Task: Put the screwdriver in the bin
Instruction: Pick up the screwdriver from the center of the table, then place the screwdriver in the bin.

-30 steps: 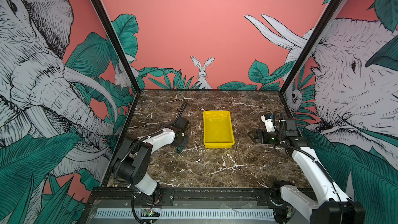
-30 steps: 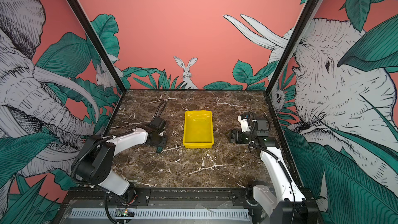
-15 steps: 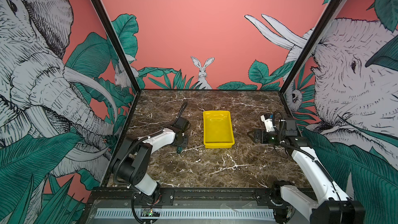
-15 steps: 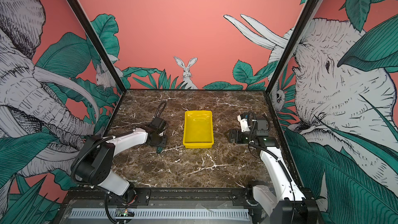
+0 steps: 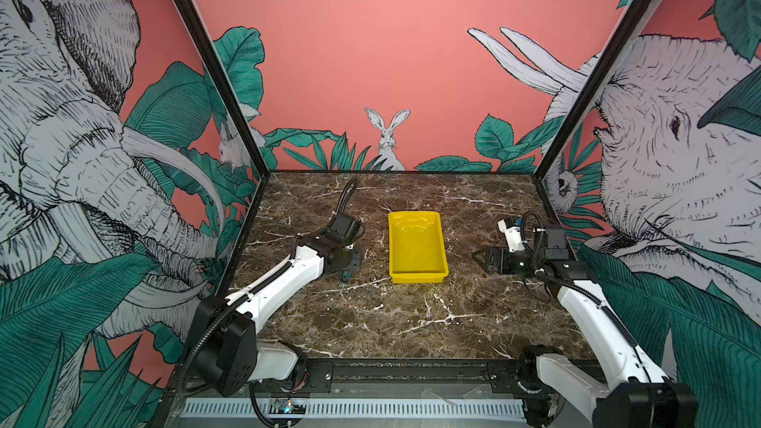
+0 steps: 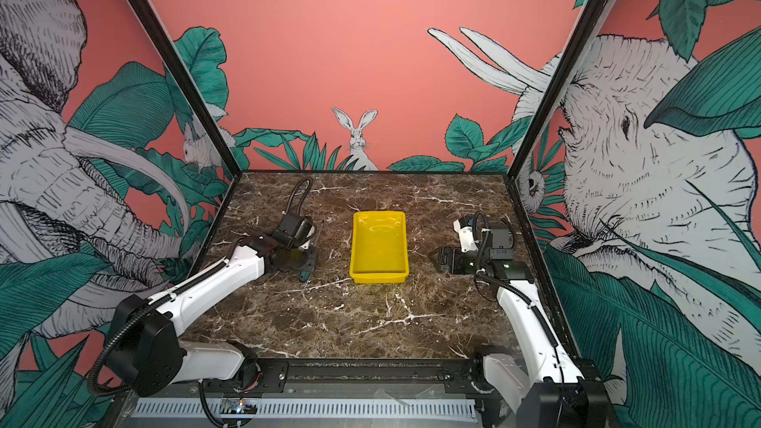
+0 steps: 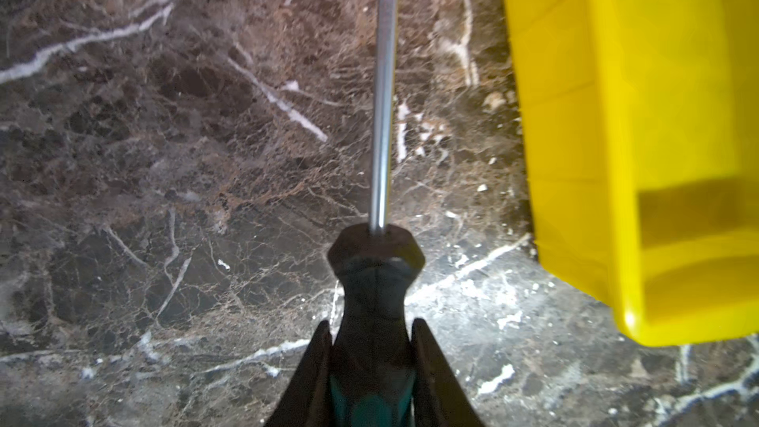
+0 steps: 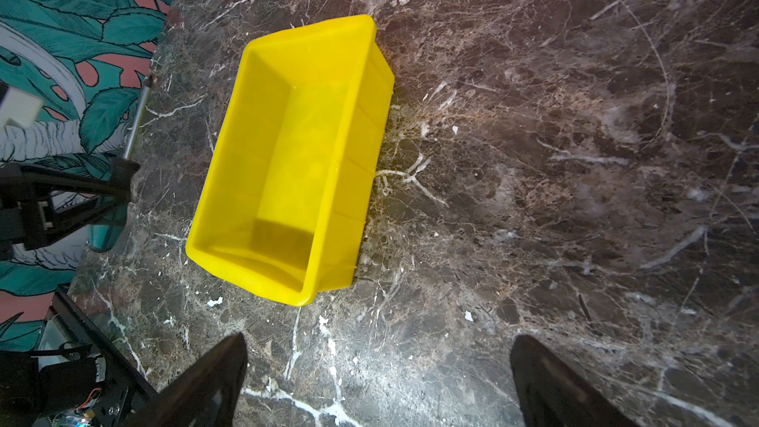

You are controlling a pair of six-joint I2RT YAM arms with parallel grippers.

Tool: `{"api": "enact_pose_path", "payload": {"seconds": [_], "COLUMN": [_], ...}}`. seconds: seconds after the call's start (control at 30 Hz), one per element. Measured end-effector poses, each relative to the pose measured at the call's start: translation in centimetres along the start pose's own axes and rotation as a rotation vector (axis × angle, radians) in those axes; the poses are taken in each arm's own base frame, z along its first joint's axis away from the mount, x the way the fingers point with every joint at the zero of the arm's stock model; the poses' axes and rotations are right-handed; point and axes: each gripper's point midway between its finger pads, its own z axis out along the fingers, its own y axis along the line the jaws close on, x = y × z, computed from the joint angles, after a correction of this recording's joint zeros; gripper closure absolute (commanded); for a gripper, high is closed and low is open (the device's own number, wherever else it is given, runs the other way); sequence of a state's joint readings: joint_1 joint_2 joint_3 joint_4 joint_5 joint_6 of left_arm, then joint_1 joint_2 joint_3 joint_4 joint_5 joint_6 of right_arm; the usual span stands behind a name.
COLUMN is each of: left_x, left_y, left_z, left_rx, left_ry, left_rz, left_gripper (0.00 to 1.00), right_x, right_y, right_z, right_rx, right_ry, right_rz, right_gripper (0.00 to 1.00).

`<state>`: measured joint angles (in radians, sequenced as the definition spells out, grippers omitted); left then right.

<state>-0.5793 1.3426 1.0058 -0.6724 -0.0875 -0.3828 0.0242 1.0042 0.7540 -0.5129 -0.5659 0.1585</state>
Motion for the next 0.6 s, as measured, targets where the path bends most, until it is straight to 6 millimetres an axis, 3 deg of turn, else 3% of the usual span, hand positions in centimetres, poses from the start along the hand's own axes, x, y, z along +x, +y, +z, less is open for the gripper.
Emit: {"api": "enact_pose_path", "payload": {"seconds": [0.17,0.27,0.43,0.6], "left_x": [-2.9,-4.4,-5.4,-5.0], "left_y": [-6.0,-10.2,-14.8,-15.5], "left_z": [-2.2,-2.2,0.7,4.6], "left_rx": [0.088,0.141,0.183,0.146], "left_ry": [-0.061,-0.078,-0.058,-0.008], "left_rz": [0.099,0.154,0.185,0.190], "left_gripper": [1.00,1.00,1.00,1.00], "right_x": [0.1,0.1,0.1,0.1], "right_y": [0.0,0.1,0.1,0.1], "right_z": [0.1,0.1,0.1,0.1], "right_rx": [-0.003,-0.007,-0.007,-0.007], "right_ry": [0.005,0.005,0.005,0.005], "right_rz": [0.005,0.007,0.009,0.009], "right_gripper": [0.00,0.01,0.01,0.01]}}
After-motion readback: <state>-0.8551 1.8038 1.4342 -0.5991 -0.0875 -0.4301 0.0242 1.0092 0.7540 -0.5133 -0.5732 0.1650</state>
